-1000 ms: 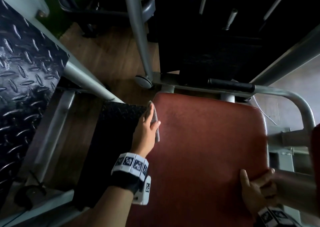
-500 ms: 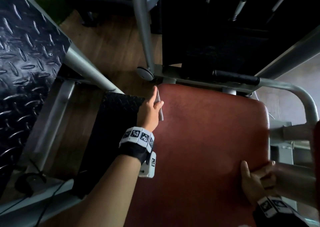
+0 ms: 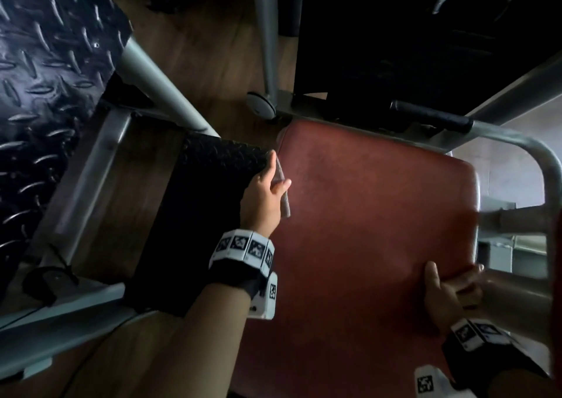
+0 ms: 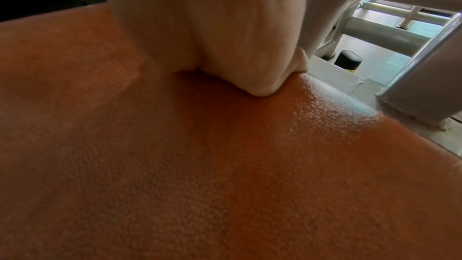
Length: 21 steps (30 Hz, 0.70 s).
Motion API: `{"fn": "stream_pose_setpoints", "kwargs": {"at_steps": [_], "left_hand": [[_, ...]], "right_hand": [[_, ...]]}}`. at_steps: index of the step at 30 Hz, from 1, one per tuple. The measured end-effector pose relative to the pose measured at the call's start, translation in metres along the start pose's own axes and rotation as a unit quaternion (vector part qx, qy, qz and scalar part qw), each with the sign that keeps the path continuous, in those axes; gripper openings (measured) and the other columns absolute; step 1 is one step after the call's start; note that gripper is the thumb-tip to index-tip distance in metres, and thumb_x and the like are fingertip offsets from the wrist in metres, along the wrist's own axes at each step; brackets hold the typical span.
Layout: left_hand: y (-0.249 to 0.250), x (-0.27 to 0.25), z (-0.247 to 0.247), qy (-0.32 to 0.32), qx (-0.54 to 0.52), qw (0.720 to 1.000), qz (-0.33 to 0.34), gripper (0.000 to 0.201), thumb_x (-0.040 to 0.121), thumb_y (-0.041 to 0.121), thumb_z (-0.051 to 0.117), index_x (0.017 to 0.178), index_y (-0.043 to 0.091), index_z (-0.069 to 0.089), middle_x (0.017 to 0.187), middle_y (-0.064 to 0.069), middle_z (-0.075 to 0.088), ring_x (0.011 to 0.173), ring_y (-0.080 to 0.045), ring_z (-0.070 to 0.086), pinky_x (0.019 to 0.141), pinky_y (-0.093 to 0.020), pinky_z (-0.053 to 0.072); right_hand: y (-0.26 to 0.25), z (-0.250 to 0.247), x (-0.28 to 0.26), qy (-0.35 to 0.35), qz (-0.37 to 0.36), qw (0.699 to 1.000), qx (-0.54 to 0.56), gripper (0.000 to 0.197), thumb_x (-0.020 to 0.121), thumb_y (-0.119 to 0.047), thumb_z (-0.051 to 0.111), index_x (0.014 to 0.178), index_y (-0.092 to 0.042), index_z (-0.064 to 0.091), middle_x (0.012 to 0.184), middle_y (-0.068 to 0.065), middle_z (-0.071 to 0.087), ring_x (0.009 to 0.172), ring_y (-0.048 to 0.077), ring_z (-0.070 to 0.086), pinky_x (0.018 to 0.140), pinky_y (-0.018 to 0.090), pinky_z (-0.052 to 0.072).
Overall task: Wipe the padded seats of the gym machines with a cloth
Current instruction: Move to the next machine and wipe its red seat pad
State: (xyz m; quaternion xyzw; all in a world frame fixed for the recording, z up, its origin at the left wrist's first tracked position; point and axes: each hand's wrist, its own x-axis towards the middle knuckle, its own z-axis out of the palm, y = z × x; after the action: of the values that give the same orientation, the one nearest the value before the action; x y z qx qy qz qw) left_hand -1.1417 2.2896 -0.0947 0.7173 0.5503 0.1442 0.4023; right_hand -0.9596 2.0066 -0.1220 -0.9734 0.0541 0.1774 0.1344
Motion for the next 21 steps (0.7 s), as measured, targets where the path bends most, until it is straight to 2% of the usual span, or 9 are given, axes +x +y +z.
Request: {"fn": "stream_pose_setpoints", "kwargs": {"at_steps": [2, 4, 6, 8, 11, 12, 17, 20, 21], "left_hand": [[0.001, -0.001, -0.001, -0.013, -0.011, 1.000, 0.000, 0.063, 0.094, 0.031, 0.059, 0.150, 0.030, 0.030, 0.135, -0.007, 0.057, 0.124, -0.019, 0.053, 0.102, -0.025, 0.040], [-0.003, -0.013, -0.002, -0.011, -0.012, 1.000, 0.025, 0.066, 0.094, 0.029, 0.059, 0.152, 0.029, 0.027, 0.144, -0.003, 0.049, 0.131, -0.014, 0.047, 0.106, -0.020, 0.035], [-0.012, -0.035, -0.005, -0.012, -0.011, 0.999, 0.045, 0.068, 0.094, 0.027, 0.059, 0.152, 0.032, 0.023, 0.152, 0.002, 0.038, 0.137, -0.009, 0.038, 0.107, -0.016, 0.030], [-0.026, -0.066, -0.010, -0.025, -0.021, 0.999, 0.044, 0.068, 0.095, 0.027, 0.056, 0.152, 0.038, 0.020, 0.156, 0.007, 0.030, 0.139, -0.004, 0.031, 0.109, -0.018, 0.029], [-0.041, -0.106, -0.016, -0.029, -0.030, 0.998, 0.042, 0.068, 0.096, 0.027, 0.053, 0.151, 0.043, 0.016, 0.158, 0.012, 0.024, 0.140, 0.001, 0.026, 0.110, -0.017, 0.027], [-0.042, -0.109, -0.015, -0.027, -0.025, 0.998, 0.040, 0.067, 0.097, 0.027, 0.053, 0.151, 0.043, 0.016, 0.158, 0.012, 0.023, 0.140, 0.001, 0.025, 0.109, -0.015, 0.025], [-0.031, -0.068, -0.012, -0.031, -0.043, 0.998, 0.016, 0.064, 0.096, 0.023, 0.055, 0.151, 0.036, 0.024, 0.154, 0.007, 0.034, 0.139, -0.008, 0.035, 0.108, -0.017, 0.026], [-0.028, -0.067, -0.010, -0.032, -0.045, 0.998, 0.021, 0.065, 0.096, 0.024, 0.055, 0.151, 0.036, 0.023, 0.155, 0.007, 0.033, 0.138, -0.008, 0.035, 0.108, -0.018, 0.028], [-0.032, -0.075, -0.010, -0.030, -0.035, 0.999, 0.025, 0.065, 0.096, 0.026, 0.054, 0.151, 0.037, 0.022, 0.155, 0.006, 0.032, 0.139, -0.009, 0.035, 0.109, -0.020, 0.029]], "right_hand": [[0.000, -0.002, 0.004, -0.023, 0.007, 1.000, 0.016, 0.094, 0.083, -0.078, 0.036, 0.151, -0.033, -0.010, 0.155, 0.024, 0.012, 0.139, 0.048, 0.018, 0.114, 0.060, 0.010], [0.002, 0.002, 0.010, -0.025, -0.006, 0.999, 0.025, 0.089, 0.089, -0.067, 0.044, 0.152, -0.032, -0.010, 0.155, 0.024, 0.010, 0.140, 0.048, 0.016, 0.115, 0.060, 0.010], [0.000, 0.001, 0.012, 0.005, 0.000, 0.999, 0.045, 0.090, 0.086, -0.072, 0.041, 0.152, -0.033, -0.007, 0.154, 0.024, 0.013, 0.138, 0.048, 0.019, 0.114, 0.060, 0.014], [0.001, 0.004, 0.009, -0.027, -0.014, 0.999, 0.027, 0.090, 0.084, -0.076, 0.033, 0.153, -0.032, -0.004, 0.153, 0.026, 0.018, 0.137, 0.047, 0.024, 0.114, 0.056, 0.019], [0.006, 0.011, 0.013, 0.053, -0.028, 0.998, -0.015, 0.092, 0.070, -0.092, 0.021, 0.138, -0.054, -0.026, 0.147, 0.024, 0.027, 0.129, 0.048, 0.034, 0.108, 0.061, 0.027], [0.005, 0.010, 0.011, 0.062, -0.019, 0.998, -0.013, 0.093, 0.068, -0.094, 0.024, 0.138, -0.056, -0.025, 0.148, 0.023, 0.025, 0.130, 0.048, 0.033, 0.108, 0.063, 0.025], [0.003, 0.008, 0.015, -0.015, -0.010, 1.000, -0.013, 0.105, 0.071, -0.091, 0.016, 0.154, -0.026, 0.014, 0.157, 0.019, 0.011, 0.137, 0.045, 0.019, 0.112, 0.057, 0.009], [-0.001, -0.001, 0.014, -0.103, -0.016, 0.995, -0.001, 0.077, 0.094, -0.064, 0.032, 0.151, -0.013, 0.028, 0.155, 0.027, 0.019, 0.138, 0.043, 0.025, 0.115, 0.044, 0.017], [0.000, -0.005, 0.013, -0.113, -0.016, 0.993, 0.005, 0.071, 0.097, -0.055, 0.037, 0.152, -0.012, 0.024, 0.155, 0.027, 0.019, 0.139, 0.044, 0.024, 0.115, 0.043, 0.017]]}}
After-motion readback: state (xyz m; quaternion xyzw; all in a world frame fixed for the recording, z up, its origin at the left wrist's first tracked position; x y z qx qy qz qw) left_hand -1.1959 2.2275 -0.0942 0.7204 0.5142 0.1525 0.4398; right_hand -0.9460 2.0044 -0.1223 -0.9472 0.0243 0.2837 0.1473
